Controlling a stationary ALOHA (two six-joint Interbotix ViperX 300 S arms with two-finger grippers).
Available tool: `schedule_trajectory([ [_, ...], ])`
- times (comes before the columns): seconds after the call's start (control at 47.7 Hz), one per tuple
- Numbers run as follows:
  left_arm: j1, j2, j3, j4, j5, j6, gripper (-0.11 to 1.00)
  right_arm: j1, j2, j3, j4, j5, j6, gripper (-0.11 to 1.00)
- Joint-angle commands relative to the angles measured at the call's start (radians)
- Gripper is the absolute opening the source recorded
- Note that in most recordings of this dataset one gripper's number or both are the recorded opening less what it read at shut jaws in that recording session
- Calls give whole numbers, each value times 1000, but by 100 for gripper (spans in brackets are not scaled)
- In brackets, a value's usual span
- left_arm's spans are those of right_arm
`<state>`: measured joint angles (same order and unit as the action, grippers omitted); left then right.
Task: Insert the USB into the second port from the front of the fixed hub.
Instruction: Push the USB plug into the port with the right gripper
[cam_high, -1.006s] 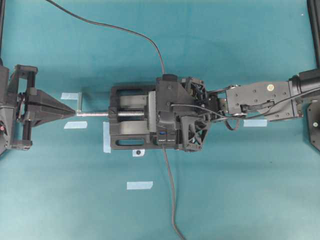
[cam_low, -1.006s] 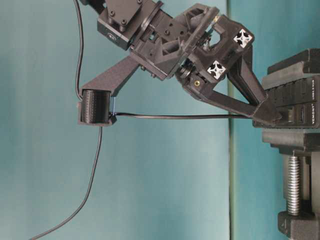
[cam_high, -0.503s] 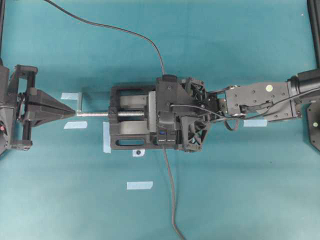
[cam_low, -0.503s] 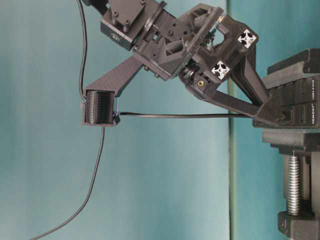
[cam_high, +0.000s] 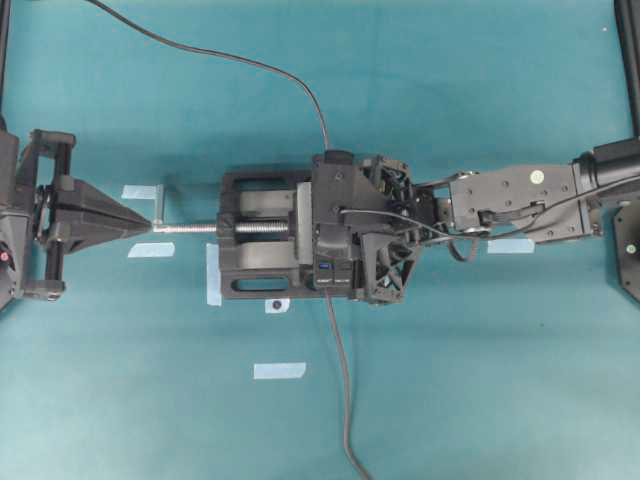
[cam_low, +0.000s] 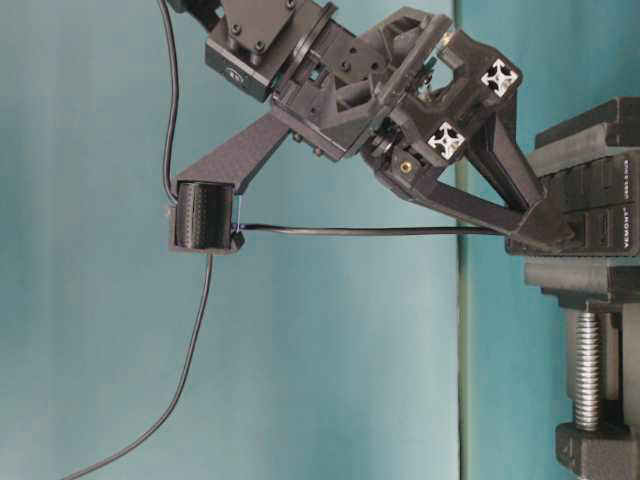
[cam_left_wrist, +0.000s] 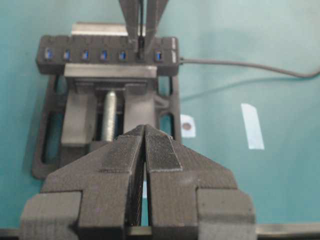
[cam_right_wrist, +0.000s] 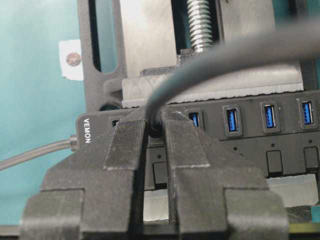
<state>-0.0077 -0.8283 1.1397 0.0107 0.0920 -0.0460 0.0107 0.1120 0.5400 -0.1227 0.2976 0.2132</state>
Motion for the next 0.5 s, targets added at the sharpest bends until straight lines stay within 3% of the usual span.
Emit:
schedule_trajectory([
  [0.0,-2,5,-25,0,-5,-2,0,2,15,5,2,9,9,4],
  [0.482,-2,5,-28,2,-5,-2,0,2,3,-3,2,3,12,6],
])
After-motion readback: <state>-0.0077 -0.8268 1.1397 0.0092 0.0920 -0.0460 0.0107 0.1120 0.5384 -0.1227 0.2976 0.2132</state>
